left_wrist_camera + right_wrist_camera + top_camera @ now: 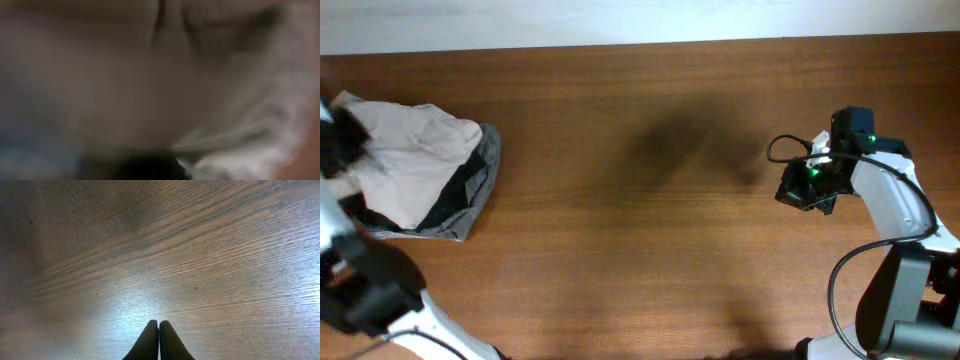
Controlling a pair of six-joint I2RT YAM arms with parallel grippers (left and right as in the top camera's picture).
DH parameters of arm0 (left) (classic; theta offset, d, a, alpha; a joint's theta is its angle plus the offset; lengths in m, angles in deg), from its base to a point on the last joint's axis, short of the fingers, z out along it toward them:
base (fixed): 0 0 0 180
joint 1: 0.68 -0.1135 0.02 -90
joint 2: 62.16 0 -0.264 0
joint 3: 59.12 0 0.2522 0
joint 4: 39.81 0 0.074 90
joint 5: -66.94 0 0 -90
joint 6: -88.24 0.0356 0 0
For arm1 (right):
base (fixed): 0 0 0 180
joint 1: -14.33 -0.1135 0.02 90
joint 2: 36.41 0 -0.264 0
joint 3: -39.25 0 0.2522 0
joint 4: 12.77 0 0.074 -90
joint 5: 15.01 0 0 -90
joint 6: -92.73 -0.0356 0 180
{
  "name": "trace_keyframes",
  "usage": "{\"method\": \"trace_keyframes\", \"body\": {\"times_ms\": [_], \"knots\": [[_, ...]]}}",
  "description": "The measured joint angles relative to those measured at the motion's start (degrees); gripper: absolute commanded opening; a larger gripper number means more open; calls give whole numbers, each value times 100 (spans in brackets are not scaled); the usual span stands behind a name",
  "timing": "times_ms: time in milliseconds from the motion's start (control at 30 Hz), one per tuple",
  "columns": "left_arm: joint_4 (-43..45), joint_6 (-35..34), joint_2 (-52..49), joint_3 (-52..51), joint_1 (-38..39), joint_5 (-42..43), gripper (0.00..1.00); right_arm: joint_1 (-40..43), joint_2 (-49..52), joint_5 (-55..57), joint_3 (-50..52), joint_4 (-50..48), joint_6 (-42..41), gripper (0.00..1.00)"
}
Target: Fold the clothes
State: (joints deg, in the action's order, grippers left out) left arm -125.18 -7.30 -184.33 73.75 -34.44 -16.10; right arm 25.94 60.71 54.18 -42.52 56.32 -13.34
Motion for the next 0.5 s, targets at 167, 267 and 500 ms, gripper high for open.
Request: {"method": "trace_keyframes", "body": {"times_ms": [167, 267, 500], "knots": [[98, 0, -262, -212, -44, -127, 1, 0, 0, -2, 0, 118, 4, 8], [50, 0, -254, -208, 4, -179, 1, 0, 0, -2, 0, 127, -2, 7], [-1036, 22, -186, 520, 74, -179, 48, 0, -2, -52, -46, 140, 291, 8]]}}
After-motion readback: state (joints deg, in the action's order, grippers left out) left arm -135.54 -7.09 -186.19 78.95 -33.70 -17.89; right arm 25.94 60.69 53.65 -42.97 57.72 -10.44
